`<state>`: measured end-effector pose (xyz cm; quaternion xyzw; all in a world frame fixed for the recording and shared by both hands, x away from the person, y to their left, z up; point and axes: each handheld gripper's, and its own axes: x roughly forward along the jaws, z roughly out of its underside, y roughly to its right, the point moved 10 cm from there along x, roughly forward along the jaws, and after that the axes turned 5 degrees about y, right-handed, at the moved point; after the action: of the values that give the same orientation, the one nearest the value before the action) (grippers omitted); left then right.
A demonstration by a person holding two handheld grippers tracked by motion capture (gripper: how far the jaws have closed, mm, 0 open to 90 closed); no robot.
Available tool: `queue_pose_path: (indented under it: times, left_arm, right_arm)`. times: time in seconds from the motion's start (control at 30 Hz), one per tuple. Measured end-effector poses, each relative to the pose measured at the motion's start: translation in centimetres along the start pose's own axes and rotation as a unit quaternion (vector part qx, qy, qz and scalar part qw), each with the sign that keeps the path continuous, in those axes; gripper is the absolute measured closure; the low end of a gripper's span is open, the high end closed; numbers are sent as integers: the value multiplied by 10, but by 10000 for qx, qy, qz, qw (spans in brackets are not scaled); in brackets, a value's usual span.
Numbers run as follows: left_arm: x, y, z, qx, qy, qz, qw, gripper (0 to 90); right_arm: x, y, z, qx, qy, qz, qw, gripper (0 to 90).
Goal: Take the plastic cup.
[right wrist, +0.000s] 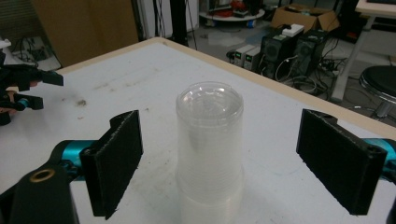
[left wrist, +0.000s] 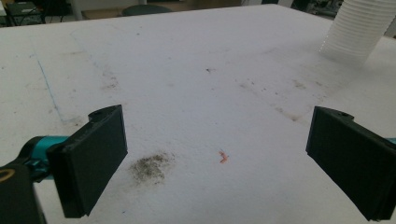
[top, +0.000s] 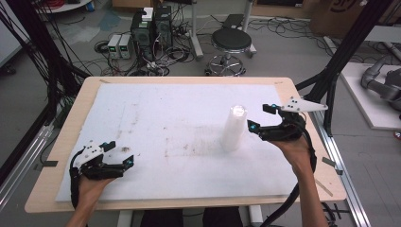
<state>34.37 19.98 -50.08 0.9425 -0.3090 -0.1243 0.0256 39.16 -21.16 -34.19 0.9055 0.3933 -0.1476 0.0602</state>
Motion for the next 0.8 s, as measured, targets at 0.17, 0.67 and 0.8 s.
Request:
queue_pose_path:
  times: [0.17,0.67,0.8]
  left_arm:
    - [0,0,0,-17,4,-10,10000,52]
    - [1,0,0,-2,-21,4,10000,52]
    - [1,0,0,-8,-27,5,10000,52]
  right_arm:
    - [13,3,-5,-26,-267,-116,9996,145]
    - [53,2,5,-56,-855,-441,9953,146]
    - [61,-2,9,-100,-1002,-524,9935,146]
